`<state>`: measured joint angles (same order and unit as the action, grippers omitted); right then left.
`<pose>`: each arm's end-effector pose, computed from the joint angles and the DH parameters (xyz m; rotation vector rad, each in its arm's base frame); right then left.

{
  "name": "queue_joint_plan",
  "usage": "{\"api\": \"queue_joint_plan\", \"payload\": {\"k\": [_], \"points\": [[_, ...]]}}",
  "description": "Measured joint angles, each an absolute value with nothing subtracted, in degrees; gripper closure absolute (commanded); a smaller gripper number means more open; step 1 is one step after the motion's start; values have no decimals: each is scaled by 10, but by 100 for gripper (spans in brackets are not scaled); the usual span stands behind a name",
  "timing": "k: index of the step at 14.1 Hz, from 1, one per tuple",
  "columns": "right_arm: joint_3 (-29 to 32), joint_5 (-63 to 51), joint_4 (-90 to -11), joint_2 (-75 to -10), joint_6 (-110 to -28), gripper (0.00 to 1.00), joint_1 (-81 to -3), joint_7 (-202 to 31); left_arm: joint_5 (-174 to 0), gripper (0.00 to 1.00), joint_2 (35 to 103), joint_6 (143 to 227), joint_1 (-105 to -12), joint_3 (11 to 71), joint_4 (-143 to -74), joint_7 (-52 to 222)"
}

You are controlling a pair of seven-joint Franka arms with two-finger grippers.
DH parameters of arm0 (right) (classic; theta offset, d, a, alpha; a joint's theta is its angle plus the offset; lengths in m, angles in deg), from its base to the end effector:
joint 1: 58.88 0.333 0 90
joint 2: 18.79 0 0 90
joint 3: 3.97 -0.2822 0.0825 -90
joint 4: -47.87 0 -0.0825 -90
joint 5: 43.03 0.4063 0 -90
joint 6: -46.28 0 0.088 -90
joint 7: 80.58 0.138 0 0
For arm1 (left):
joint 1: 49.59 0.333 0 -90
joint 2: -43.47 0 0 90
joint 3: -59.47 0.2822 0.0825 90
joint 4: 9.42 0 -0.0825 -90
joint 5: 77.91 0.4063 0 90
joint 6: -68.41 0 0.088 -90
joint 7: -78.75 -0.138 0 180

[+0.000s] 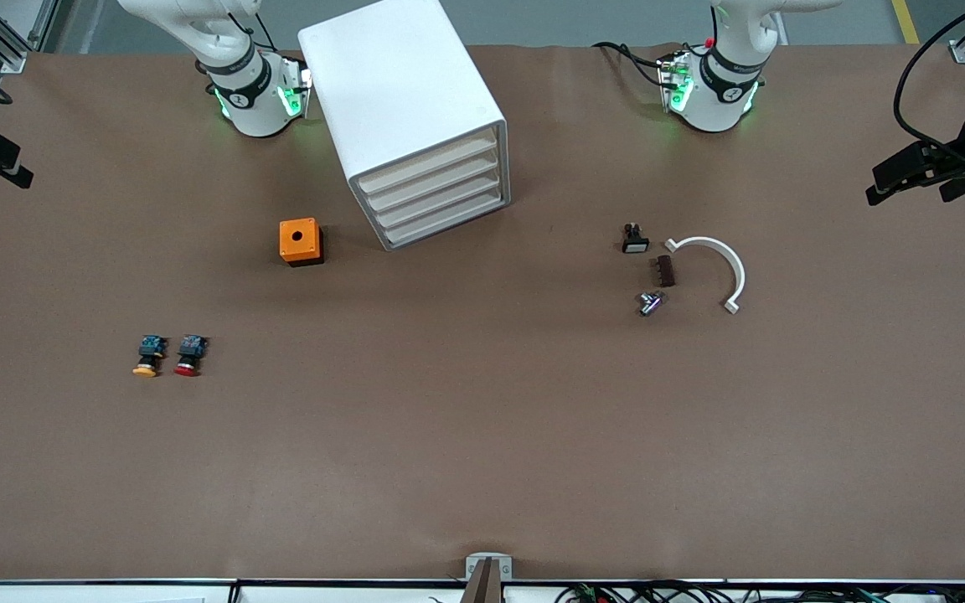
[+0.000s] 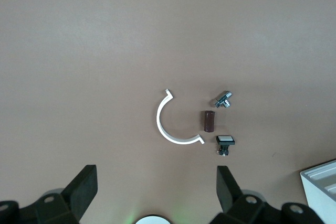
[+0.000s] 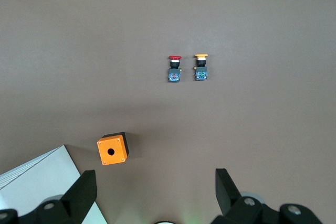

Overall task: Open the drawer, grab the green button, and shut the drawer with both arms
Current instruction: 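Move the left gripper toward the white drawer cabinet's drawer handle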

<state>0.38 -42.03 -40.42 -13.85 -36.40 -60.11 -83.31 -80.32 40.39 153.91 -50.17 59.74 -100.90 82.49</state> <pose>0.5359 -0.0514 0.6111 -3.1160 0.0737 0.0159 0.5519 -0.0090 0.5709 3.0988 0.0893 -0.0807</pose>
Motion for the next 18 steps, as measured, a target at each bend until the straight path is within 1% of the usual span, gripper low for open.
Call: {"api": "queue_joint_plan", "payload": {"k": [10, 14, 18], "points": [[4, -420, -404, -138, -366, 0, -601, -833, -803, 0, 416, 1536, -501, 598, -1009, 825], [5, -420, -404, -138, -366, 0, -602, -833, -803, 0, 461, 1540, -503, 597, -1009, 825], [5, -420, -404, -138, -367, 0, -602, -833, -803, 0, 526, 1593, -516, 595, -1010, 825]]}}
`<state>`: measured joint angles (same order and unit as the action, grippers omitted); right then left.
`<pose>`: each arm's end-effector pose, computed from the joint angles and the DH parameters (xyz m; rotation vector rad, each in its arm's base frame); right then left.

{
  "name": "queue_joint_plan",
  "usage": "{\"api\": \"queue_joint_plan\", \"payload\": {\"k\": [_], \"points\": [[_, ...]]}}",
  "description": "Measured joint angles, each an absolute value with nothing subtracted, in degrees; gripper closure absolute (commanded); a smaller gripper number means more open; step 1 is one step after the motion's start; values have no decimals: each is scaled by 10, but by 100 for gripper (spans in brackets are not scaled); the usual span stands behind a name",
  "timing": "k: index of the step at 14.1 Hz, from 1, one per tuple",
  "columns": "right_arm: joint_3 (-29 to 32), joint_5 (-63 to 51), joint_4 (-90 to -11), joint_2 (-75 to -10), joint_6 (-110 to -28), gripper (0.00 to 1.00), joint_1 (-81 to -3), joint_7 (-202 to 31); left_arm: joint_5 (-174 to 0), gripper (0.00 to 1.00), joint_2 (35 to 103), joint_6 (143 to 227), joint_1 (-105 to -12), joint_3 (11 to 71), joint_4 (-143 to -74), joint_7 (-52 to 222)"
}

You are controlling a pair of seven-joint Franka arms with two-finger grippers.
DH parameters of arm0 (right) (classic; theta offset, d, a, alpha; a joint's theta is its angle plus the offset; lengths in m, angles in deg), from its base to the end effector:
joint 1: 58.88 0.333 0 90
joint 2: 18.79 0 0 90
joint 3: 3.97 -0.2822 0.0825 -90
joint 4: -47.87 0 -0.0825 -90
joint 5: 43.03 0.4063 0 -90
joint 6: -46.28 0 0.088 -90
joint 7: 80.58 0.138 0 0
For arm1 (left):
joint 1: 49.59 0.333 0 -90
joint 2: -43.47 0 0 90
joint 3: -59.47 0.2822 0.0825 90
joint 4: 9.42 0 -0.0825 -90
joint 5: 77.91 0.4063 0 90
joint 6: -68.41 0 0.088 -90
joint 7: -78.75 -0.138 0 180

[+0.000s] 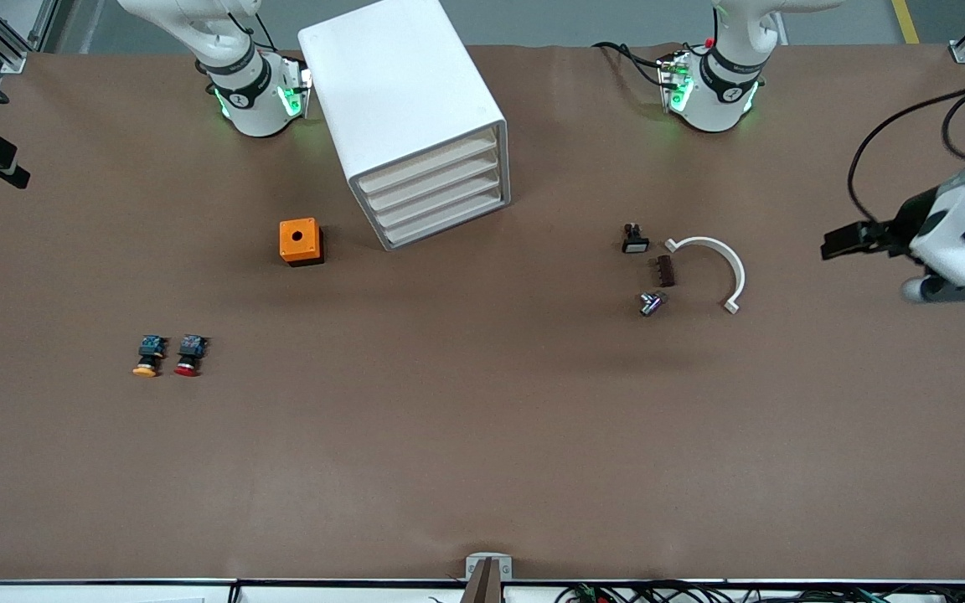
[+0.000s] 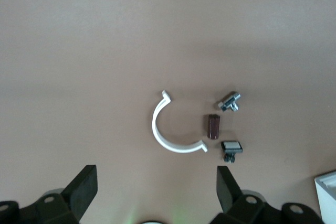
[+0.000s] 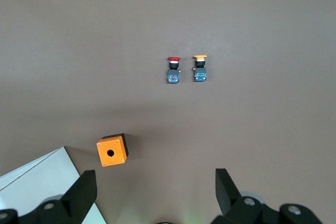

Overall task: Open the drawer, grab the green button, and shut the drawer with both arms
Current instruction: 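Move the left gripper toward the white drawer cabinet's drawer handle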

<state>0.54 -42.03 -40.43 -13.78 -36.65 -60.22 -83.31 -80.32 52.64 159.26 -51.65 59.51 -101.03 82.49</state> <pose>0.5359 -0.0541 0.6121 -3.1159 0.0811 0.0074 0.6033 -0.0270 0.4525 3.0962 0.0531 -0.2719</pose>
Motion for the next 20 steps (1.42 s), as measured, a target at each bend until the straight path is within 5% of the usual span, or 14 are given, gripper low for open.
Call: {"api": "queue_joint_plan", "payload": {"k": [12, 20], "points": [[6, -421, -404, -138, -382, 0, -606, -833, -803, 0, 676, 1721, -623, 591, -1010, 1080], [5, -421, -405, -138, -384, 0, -607, -833, -793, 0, 735, 1713, -732, 591, -980, 1415]]}}
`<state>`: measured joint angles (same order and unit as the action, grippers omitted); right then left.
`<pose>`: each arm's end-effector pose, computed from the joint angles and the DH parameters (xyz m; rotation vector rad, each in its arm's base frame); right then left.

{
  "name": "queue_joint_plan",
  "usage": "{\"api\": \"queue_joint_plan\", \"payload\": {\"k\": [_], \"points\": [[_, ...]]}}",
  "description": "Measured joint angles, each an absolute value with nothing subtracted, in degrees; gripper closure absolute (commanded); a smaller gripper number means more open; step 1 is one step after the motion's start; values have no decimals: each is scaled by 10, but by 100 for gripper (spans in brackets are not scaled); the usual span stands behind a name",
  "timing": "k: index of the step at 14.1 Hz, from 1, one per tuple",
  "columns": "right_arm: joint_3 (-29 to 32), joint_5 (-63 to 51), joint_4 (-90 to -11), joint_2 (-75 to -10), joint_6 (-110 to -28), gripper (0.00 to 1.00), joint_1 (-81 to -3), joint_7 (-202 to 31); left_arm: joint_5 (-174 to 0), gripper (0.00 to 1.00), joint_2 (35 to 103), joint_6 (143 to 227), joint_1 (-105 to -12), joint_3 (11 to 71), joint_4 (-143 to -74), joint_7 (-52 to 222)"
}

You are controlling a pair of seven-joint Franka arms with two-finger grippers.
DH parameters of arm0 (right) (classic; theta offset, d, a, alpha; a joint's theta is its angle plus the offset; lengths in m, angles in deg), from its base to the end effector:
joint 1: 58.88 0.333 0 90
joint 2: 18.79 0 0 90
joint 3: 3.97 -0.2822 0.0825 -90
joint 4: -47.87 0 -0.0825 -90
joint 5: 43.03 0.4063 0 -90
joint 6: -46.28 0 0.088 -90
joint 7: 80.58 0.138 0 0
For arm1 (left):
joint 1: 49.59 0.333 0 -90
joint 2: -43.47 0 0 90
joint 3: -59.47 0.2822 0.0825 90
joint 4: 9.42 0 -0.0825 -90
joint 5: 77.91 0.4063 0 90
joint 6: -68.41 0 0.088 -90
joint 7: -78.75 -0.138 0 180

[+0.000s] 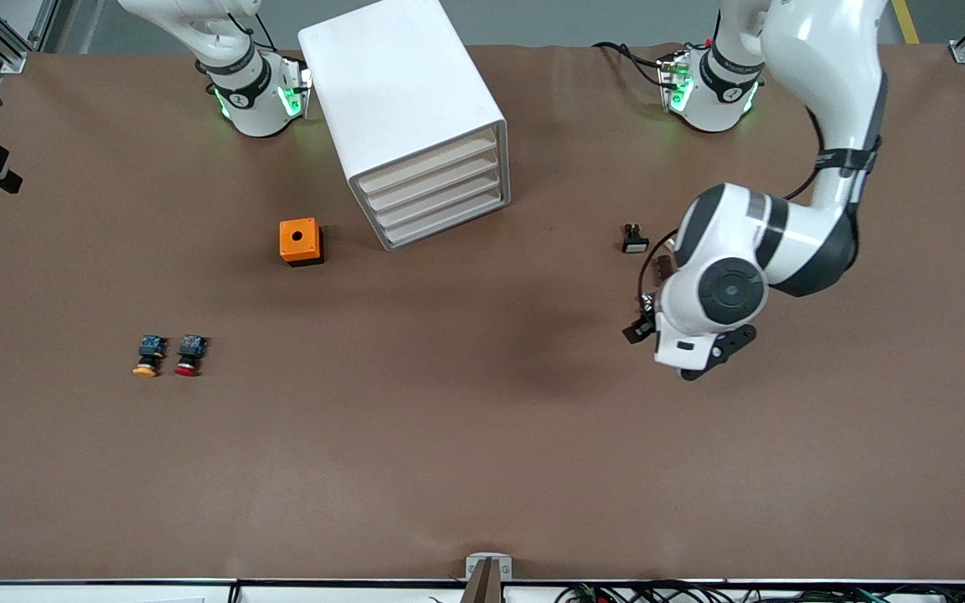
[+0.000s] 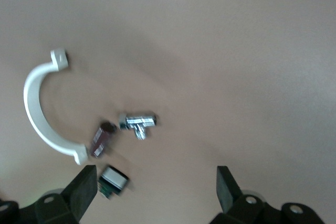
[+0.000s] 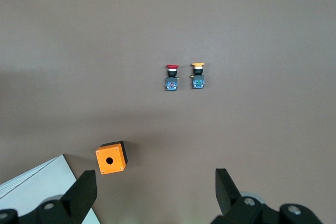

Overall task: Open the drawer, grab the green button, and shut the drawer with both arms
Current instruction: 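Move the left gripper toward the white drawer cabinet's drawer handle, then grasp the drawer front with the left gripper and pull it open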

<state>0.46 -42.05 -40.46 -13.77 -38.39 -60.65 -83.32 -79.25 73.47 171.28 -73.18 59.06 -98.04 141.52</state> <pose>0.5396 -0.0579 0.6146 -3.1181 0.0910 -0.0394 0.5983 -0.2689 0.2573 -2.7823 -0.9928 0.3231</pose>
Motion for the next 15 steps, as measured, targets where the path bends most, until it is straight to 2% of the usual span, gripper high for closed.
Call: {"api": "queue_joint_plan", "payload": {"k": [4, 15], "points": [[4, -421, -405, -138, -384, 0, -607, -833, -877, 0, 783, 1688, -752, 590, -937, 1555], [4, -421, -405, -138, -383, 0, -607, -834, -1157, 0, 862, 1663, -763, 589, -914, 1788]]}}
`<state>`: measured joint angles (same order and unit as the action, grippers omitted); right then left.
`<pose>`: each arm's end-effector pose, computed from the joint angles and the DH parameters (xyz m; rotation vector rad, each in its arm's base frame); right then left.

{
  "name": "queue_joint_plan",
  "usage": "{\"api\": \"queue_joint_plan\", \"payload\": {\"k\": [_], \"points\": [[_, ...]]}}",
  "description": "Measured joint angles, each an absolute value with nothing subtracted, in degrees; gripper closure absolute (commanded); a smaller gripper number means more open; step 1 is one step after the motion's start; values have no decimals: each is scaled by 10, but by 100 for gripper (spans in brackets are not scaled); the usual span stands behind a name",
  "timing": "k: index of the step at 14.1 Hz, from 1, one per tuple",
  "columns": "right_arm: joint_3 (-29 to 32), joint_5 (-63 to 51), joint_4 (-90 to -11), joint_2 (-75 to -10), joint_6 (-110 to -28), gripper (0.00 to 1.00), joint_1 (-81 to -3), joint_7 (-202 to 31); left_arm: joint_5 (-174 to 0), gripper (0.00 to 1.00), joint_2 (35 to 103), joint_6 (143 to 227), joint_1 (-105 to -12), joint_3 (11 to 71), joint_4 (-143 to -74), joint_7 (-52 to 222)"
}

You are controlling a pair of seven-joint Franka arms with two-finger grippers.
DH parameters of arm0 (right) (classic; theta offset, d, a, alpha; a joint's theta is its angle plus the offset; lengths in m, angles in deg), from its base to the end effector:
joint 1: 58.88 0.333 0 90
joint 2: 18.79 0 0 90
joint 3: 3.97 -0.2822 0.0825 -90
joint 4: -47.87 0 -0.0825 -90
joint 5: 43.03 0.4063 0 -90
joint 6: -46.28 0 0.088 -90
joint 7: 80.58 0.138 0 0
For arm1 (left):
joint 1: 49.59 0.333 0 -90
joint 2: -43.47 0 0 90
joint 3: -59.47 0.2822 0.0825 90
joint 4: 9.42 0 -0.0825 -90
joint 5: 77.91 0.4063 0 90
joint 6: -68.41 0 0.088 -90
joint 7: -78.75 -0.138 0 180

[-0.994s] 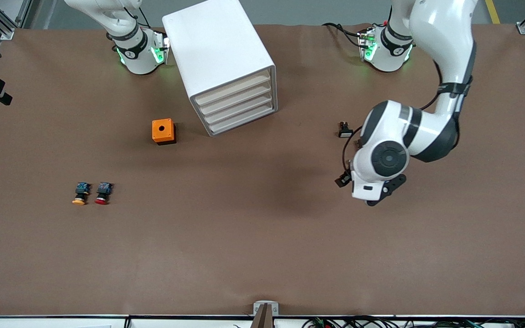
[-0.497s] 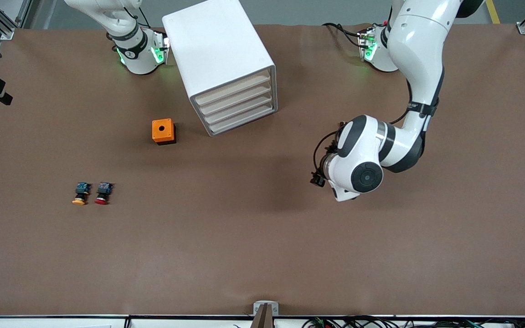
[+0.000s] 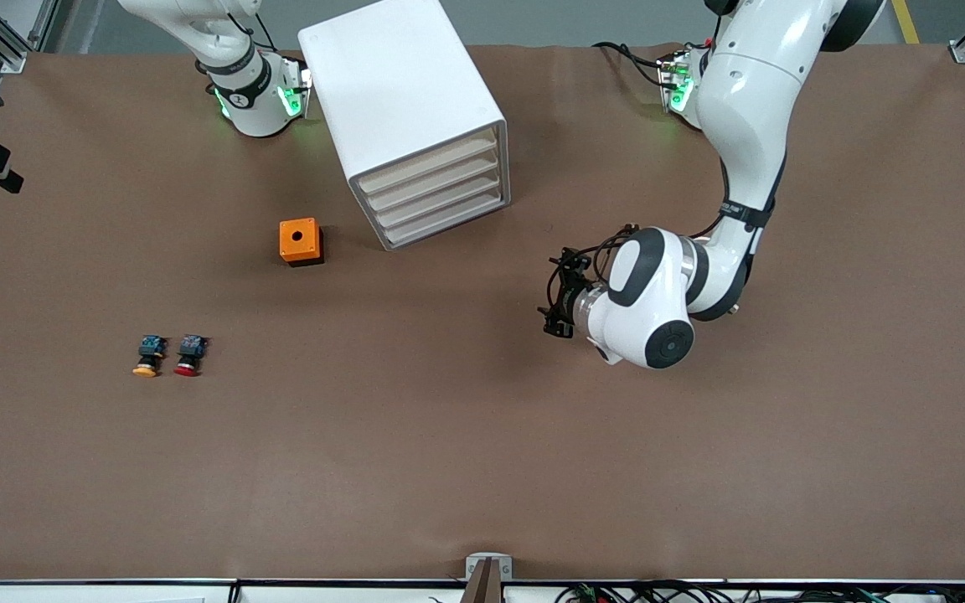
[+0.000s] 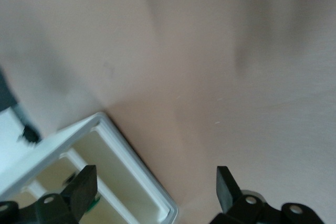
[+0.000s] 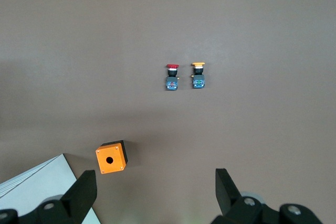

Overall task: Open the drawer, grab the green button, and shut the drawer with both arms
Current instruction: 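Grasp the drawer front with the left gripper and pull it open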

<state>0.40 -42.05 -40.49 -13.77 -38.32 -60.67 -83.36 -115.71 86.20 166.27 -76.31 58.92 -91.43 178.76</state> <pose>0.5395 -0.0575 0.6143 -3.1182 0.0889 -0.0367 0.5557 -0.3716 0.1797 -2.0261 -1.9357 1.1219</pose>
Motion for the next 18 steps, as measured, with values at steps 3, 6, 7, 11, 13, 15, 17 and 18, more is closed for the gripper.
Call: {"api": "queue_joint_plan", "payload": {"k": [3, 6, 7, 11, 13, 15, 17, 18], "points": [[3, -421, -405, -138, -383, 0, -607, -834, -1213, 0, 889, 1627, -762, 589, -907, 1851], [3, -421, -405, -138, -383, 0, -607, -834, -1263, 0, 909, 1590, -761, 590, -903, 1888], [3, -421, -405, -138, -383, 0, -607, -834, -1278, 0, 915, 1576, -760, 590, -902, 1906], [4, -421, -405, -138, -383, 0, -607, -834, -1331, 0, 946, 1547, -760, 590, -902, 1946], [4, -421, -405, -138, -382, 0, -607, -834, -1353, 3, 956, 1528, -760, 589, -901, 1964], [4, -421, -405, -138, -383, 0, -607, -834, -1367, 31, 965, 1517, -762, 587, -901, 1991], [5, -421, -405, -138, -383, 0, -607, -834, -1378, 42, 972, 1515, -764, 577, -901, 2005], [5, -421, -405, -138, -383, 0, -608, -834, -1379, 48, 976, 1514, -764, 572, -901, 2006]]}}
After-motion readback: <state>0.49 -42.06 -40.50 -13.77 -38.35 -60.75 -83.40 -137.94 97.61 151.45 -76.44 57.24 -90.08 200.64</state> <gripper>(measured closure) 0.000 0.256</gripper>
